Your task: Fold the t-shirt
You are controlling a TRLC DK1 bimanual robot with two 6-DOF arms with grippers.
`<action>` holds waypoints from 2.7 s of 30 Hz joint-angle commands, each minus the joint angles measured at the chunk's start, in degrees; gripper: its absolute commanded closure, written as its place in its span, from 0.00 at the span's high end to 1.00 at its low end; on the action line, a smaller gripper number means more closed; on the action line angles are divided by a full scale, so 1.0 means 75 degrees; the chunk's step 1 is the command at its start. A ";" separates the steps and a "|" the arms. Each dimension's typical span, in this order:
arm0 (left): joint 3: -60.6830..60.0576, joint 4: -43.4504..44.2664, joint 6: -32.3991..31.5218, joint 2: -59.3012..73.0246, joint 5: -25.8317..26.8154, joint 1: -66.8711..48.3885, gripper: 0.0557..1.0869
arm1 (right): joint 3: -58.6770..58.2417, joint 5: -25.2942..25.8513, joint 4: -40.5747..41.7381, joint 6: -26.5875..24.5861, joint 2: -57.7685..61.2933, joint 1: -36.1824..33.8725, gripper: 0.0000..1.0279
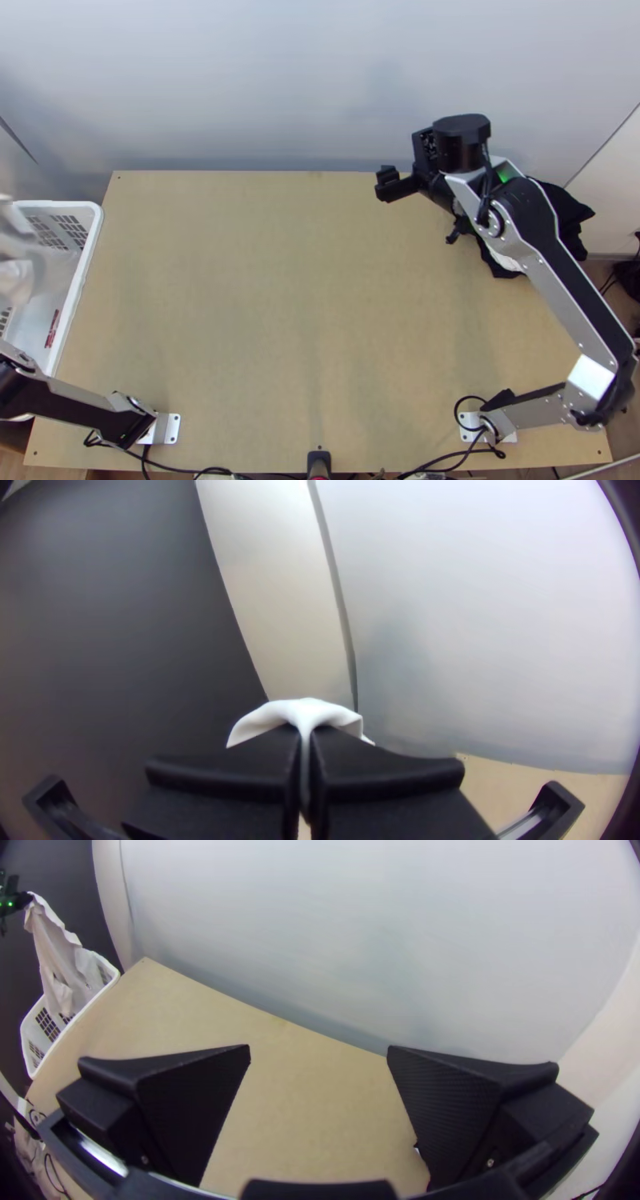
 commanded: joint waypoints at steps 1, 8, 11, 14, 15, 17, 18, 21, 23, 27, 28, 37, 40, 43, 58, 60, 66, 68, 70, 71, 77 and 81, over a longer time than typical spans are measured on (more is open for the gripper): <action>0.0661 0.0025 0.0128 -0.0628 -0.0480 -0.0969 0.04 | -0.0768 0.0003 0.0187 0.0040 -0.0724 -0.0213 0.93; 0.0731 -0.0222 0.0058 -0.1636 -0.0562 -0.2727 0.04 | -0.1975 0.0003 0.0691 0.0040 -0.1520 -0.0482 0.93; 0.0743 -0.0280 0.0105 -0.1859 -0.1183 -0.3911 0.04 | -0.2385 0.0003 0.0913 0.0040 -0.1813 -0.0576 0.93; 0.0825 -0.0233 0.0491 -0.1953 -0.2202 -0.5305 0.04 | -0.2925 -0.0009 0.1382 0.0052 -0.2153 -0.0717 0.93; 0.0860 -0.0198 0.0632 -0.1964 -0.2542 -0.5786 0.04 | -0.3147 -0.0009 0.1523 0.0040 -0.2282 -0.0740 0.93; 0.0907 -0.0093 0.0913 -0.1953 -0.3269 -0.6711 0.04 | -0.3534 -0.0009 0.1687 0.0052 -0.2505 -0.0764 0.93; 0.0907 -0.0081 0.1030 -0.1953 -0.3538 -0.7133 0.04 | -0.3710 -0.0009 0.1757 0.0052 -0.2610 -0.0787 0.93; 0.0919 0.0060 0.1370 -0.1906 -0.4429 -0.8516 0.04 | -0.4237 -0.0009 0.1909 0.0134 -0.2962 -0.0893 0.93; 0.0919 0.0271 0.1534 -0.1789 -0.4980 -0.9383 0.04 | -0.4612 -0.0009 0.2074 0.0157 -0.3184 -0.0963 0.93; 0.0919 0.0564 0.1886 -0.1449 -0.5917 -1.1024 0.04 | -0.5350 -0.0009 0.2413 0.0181 -0.3642 -0.1127 0.93; 0.0930 0.0657 0.1980 -0.1343 -0.6116 -1.1399 0.04 | -0.5526 -0.0009 0.2460 0.0204 -0.3759 -0.1186 0.93; 0.1001 0.1876 0.2905 0.0004 -0.7335 -1.4129 0.04 | -0.6815 -0.0161 0.2800 0.0228 -0.4755 -0.1982 0.93; 0.1071 0.2638 0.3620 0.0567 -0.7441 -1.4856 0.04 | -0.7249 -0.0267 0.2870 0.0192 -0.5106 -0.2299 0.93; 0.1165 0.3095 0.4054 0.1258 -0.7452 -1.5418 0.04 | -0.7706 -0.0267 0.3081 0.0157 -0.5423 -0.2557 0.93; 0.1563 0.4993 0.4827 0.2969 -0.8085 -1.6075 0.04 | -0.9522 -0.0279 0.3445 0.0017 -0.6653 -0.2791 0.93; 0.1188 0.5005 0.4464 0.2864 -0.8425 -1.5758 0.04 | -0.9569 -0.0279 0.3445 0.0028 -0.6700 -0.2768 0.93; -0.0816 0.5005 0.3140 0.2008 -0.8460 -1.4071 0.04 | -0.9651 -0.0279 0.3456 0.0087 -0.6770 -0.2557 0.93; -0.1554 0.5005 0.2788 0.1774 -0.8425 -1.3438 0.04 | -0.9675 -0.0279 0.3456 0.0134 -0.6770 -0.2486 0.93; -0.2351 0.5005 0.2472 0.1528 -0.8355 -1.2840 0.04 | -0.9698 -0.0290 0.3445 0.0169 -0.6782 -0.2357 0.93; -0.2820 0.5005 0.2343 0.1376 -0.8249 -1.2594 0.04 | -0.9710 -0.0290 0.3445 0.0181 -0.6794 -0.2287 0.93; -0.5527 0.5732 0.2015 0.0790 -0.7616 -1.0977 0.04 | -0.9792 -0.0326 0.3445 0.0145 -0.6806 -0.2170 0.93; -0.6898 0.5942 0.1698 0.0450 -0.7534 -1.0086 0.05 | -0.9850 -0.0572 0.3327 0.0122 -0.6806 -0.2146 0.94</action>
